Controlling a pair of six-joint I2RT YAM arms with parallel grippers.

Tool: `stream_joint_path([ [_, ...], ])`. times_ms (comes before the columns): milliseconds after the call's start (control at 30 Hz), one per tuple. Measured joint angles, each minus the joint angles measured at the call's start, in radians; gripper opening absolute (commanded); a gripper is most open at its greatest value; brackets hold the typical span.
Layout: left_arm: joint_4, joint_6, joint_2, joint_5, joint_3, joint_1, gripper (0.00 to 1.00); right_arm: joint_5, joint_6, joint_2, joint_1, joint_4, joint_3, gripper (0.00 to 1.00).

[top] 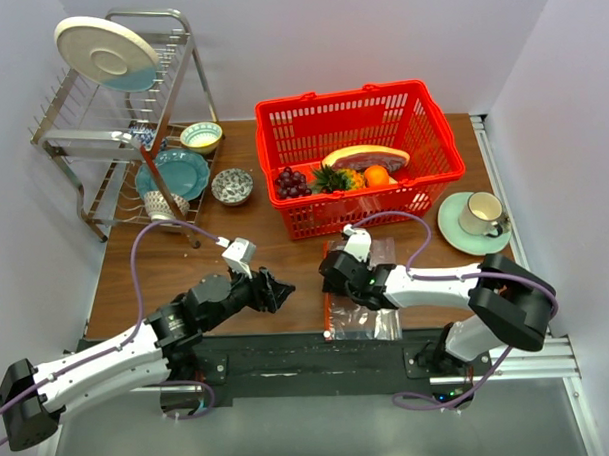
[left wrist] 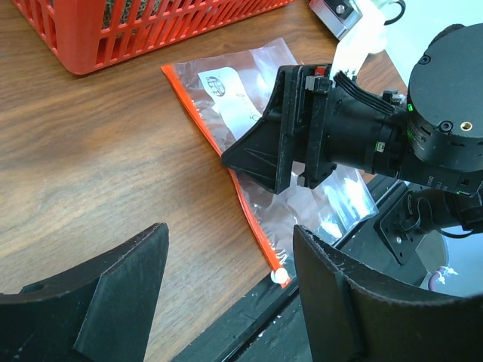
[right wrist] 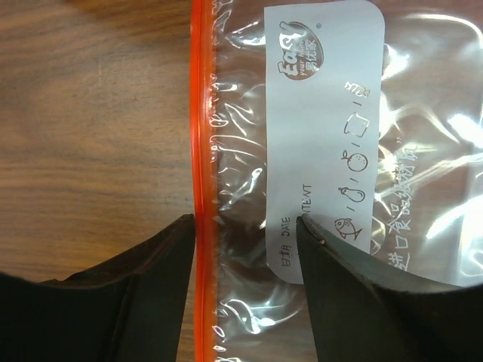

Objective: Place the food in the zip-top bag and seal the zipper
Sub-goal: Pick up the zipper food storage bag at the center of the board.

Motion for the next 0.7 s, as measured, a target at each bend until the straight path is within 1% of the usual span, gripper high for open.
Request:
stream_joint_path([
  [200,0.000,0.000,0.000,0.000,0.000,0.000,0.72,-0.002,0.006,0.001,-0.002,0.024,-0.008,0.49],
  [467,0.000,0.000,0.000,0.000,0.000,0.000,0.72,-0.009,0.010,0.002,-0.003,0.048,-0.016,0.47],
  [567,0.000,0.000,0.002,0.000,0.000,0.000,0.72,-0.011,0.010,0.002,-0.006,0.056,-0.019,0.34],
  [700,0.000,0.000,0.009,0.000,0.000,0.000,0.72,-0.020,0.018,0.002,-0.013,0.069,-0.029,0.30],
])
